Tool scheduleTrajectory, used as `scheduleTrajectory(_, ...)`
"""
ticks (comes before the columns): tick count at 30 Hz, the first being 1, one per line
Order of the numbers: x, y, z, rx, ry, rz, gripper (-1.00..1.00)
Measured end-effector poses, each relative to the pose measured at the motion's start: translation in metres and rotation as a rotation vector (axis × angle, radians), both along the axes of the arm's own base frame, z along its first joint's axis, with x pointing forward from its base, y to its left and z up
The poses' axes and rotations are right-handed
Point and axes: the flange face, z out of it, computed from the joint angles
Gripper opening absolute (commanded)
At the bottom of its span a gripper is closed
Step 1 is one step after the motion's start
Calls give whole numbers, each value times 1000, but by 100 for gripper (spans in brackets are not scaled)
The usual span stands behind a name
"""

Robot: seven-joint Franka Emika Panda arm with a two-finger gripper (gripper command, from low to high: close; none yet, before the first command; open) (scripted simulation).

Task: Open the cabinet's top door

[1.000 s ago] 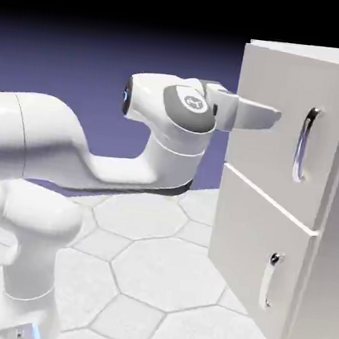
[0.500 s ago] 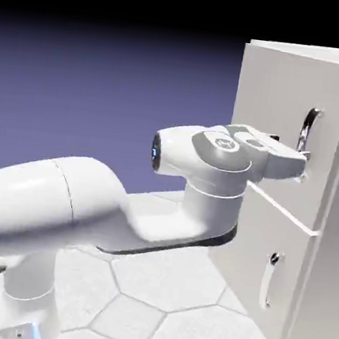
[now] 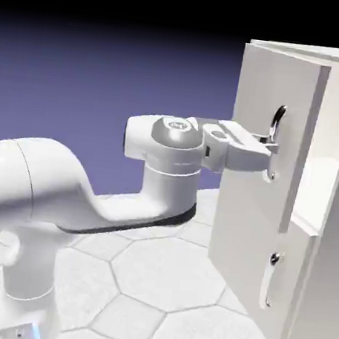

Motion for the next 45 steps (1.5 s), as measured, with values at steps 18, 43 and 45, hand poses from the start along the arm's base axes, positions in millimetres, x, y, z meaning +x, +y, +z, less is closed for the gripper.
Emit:
scheduleTrajectory(18, -91, 106, 0, 0, 0, -383, -100)
scheduleTrajectory(43, -138, 289, 0, -1, 0, -906, -100)
scheduleTrajectory(45, -138, 309, 0, 0, 0, -961, -100)
